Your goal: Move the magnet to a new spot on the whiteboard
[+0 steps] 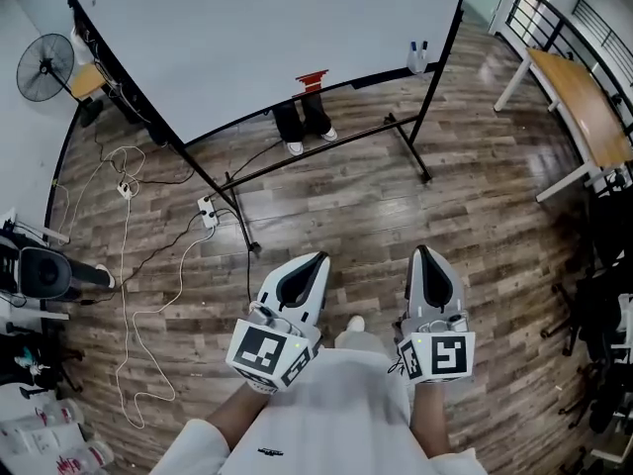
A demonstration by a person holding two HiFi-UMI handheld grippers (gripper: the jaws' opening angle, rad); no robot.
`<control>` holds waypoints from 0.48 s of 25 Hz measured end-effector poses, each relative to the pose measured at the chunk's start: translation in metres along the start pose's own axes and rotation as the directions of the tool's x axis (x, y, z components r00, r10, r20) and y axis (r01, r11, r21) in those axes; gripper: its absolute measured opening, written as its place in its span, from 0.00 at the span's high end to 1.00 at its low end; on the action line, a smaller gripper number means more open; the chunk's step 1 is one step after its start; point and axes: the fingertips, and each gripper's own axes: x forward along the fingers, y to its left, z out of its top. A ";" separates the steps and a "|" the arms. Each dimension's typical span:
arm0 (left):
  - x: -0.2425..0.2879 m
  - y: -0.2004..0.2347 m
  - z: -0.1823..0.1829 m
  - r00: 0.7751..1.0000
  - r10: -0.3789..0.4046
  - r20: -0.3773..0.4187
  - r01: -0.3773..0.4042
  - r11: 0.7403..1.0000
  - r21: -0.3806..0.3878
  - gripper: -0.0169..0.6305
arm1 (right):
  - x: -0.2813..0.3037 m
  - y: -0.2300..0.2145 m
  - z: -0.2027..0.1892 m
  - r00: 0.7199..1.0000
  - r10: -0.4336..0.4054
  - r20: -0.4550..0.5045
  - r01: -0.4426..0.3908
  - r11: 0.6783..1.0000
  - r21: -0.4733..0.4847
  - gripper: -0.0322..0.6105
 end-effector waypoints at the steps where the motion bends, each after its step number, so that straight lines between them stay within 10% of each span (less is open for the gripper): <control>1: 0.003 -0.002 0.000 1.000 0.008 0.001 -0.008 1.000 0.004 0.96 | 0.000 -0.005 -0.001 1.000 0.006 0.001 -0.006 1.000 0.002 0.96; 12: 0.039 -0.021 0.001 0.997 0.069 -0.013 -0.069 0.997 0.047 0.96 | 0.016 -0.051 0.000 0.994 0.101 0.044 -0.106 0.989 0.103 0.96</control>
